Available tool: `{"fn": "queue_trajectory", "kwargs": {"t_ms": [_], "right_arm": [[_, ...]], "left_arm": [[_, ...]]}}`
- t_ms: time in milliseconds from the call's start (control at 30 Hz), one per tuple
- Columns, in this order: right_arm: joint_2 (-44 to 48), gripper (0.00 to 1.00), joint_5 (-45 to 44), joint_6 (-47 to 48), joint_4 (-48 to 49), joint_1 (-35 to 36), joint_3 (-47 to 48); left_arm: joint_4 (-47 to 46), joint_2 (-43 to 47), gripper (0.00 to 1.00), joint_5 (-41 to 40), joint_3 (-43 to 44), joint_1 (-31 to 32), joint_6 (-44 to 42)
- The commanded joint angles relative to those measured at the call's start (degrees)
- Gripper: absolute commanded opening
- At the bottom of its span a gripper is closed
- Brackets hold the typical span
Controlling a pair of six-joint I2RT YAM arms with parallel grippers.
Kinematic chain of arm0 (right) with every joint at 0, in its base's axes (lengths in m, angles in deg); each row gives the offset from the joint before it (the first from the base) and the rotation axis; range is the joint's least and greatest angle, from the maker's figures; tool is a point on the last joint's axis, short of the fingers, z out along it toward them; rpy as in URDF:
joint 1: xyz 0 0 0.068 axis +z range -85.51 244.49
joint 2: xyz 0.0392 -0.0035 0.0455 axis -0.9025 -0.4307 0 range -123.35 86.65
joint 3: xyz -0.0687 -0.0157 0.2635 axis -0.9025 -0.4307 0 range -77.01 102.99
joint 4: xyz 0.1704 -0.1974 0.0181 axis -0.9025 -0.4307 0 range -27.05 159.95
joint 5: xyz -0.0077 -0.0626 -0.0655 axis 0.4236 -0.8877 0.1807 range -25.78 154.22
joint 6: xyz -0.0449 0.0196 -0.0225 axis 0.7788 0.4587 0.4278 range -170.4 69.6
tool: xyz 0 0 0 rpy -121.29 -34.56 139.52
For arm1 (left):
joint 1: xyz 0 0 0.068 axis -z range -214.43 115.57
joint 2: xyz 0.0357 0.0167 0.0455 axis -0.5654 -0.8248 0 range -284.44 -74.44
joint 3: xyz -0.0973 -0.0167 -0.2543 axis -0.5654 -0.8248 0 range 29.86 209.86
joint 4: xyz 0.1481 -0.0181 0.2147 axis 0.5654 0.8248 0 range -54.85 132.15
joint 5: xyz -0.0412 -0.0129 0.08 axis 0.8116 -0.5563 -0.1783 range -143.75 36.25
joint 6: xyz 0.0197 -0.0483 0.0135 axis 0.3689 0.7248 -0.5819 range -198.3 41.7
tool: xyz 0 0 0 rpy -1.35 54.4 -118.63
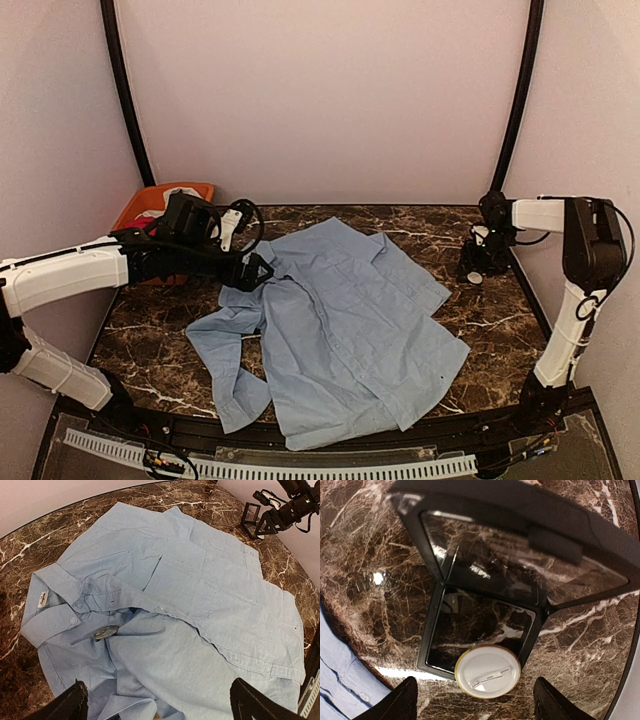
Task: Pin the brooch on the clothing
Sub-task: Pick up the brooch from the brooch box.
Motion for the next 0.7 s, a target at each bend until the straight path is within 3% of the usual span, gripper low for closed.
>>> {"fn": "queue_trajectory", "kwargs": {"t_ms": [0,200,400,667], "right_arm": [[-2.4,0.76,0.0,0.6,1.3,-0.8,2.2],[-4.1,0.73,-0.3,0.7,1.4,-1.0,2.8],[-4.0,0.63,0.6,0.9,1.7,-3.1,3.0],[-4.8,0.61,2.5,1.1,1.8,-3.5,3.0]], "left_arm": [[0.0,2.1,0.99,-0.1,-1.5,0.3,1.1],[-0.2,1.9,0.99,0.0,-1.5,0.3,1.4],[-0.5,1.6,0.99,0.5,-1.3,0.3,1.8],[-0.6,1.9,1.0,0.5,-1.3,0.3,2.1]]}}
